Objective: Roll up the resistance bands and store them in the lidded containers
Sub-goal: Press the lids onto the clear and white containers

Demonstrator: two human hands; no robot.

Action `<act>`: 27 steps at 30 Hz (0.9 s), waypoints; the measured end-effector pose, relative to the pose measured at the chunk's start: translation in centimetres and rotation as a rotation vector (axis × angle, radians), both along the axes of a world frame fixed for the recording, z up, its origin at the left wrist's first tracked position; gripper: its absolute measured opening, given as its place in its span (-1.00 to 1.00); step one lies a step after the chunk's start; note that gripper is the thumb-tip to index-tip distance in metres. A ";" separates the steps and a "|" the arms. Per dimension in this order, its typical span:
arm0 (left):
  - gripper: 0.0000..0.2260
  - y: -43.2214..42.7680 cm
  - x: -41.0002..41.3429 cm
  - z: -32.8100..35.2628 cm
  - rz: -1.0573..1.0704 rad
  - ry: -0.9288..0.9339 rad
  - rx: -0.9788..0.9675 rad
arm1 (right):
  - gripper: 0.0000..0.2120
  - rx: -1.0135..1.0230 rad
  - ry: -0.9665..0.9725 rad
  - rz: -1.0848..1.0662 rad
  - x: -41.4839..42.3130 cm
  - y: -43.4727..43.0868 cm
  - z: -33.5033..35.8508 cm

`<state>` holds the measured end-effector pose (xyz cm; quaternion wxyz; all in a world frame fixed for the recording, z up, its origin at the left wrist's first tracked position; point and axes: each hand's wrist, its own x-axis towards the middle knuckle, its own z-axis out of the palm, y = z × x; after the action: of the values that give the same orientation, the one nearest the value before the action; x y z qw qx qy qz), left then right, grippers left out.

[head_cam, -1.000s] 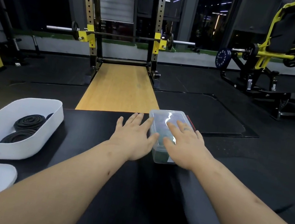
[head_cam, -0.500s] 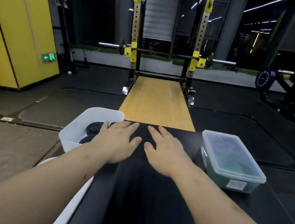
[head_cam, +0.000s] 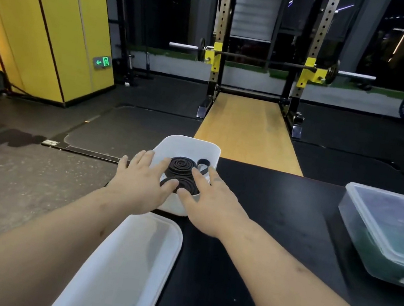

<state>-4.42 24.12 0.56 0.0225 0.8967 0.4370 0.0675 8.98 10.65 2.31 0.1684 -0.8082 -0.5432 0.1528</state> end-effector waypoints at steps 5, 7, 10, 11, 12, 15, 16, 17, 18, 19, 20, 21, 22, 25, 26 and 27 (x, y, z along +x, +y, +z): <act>-0.26 1.9 -0.4 -0.8 0.078 -0.012 -0.107 | -0.28 0.020 -0.034 -0.052 0.2 2.0 -1.9; -0.24 2.0 -0.2 -1.0 0.066 -0.053 -0.142 | -0.27 0.026 -0.039 -0.076 0.3 2.4 -2.6; -0.25 1.5 -0.2 -1.1 0.045 -0.089 -0.161 | -0.27 0.023 -0.040 -0.094 0.7 2.4 -3.2; -0.25 1.3 -0.1 -1.1 0.033 -0.080 -0.153 | -0.28 0.019 -0.039 -0.098 0.9 2.2 -3.3; -0.26 1.0 0.0 -1.2 0.021 -0.067 -0.144 | -0.28 0.014 -0.036 -0.101 1.1 1.9 -3.4; -0.28 -0.3 0.9 -1.6 -0.007 -0.035 -0.112 | -0.29 -0.008 -0.025 -0.116 2.2 0.5 -3.4; -0.28 -0.9 1.4 -1.7 -0.012 -0.025 -0.095 | -0.29 -0.011 -0.025 -0.121 2.6 -0.2 -3.3; -0.28 -1.6 1.9 -1.7 -0.014 -0.012 -0.081 | -0.29 -0.013 -0.023 -0.128 3.1 -0.9 -3.3; -0.29 -2.4 2.4 -1.7 -0.017 0.003 -0.073 | -0.29 -0.012 -0.020 -0.135 3.6 -1.7 -3.3; -0.29 -3.3 2.9 -1.6 -0.023 0.018 -0.068 | -0.29 -0.012 -0.017 -0.141 4.1 -2.6 -3.3; -0.29 -4.3 3.3 -1.5 -0.033 0.032 -0.061 | -0.30 -0.011 -0.016 -0.147 4.6 -3.5 -3.2; -0.30 -5.3 3.6 -1.4 -0.043 0.043 -0.053 | -0.30 -0.010 -0.017 -0.154 5.0 -4.5 -3.3; -0.30 -6.3 3.9 -1.3 -0.050 0.054 -0.042 | -0.30 -0.008 -0.018 -0.161 5.3 -5.4 -3.3; -0.31 -9.0 4.7 -1.3 -0.059 0.089 -0.005 | -0.30 -0.004 -0.009 -0.179 5.9 -8.2 -3.4; -0.30 -9.9 4.9 -1.4 -0.064 0.097 0.001 | -0.30 -0.002 -0.010 -0.184 6.0 -9.2 -3.5; -0.29 -10.8 5.0 -1.4 -0.070 0.101 0.003 | -0.30 -0.001 -0.016 -0.189 6.1 -10.2 -3.6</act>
<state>0.54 13.29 -0.88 0.0015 0.9137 0.4058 0.0218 15.12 0.46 -1.29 0.1772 -0.8572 -0.4657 0.1300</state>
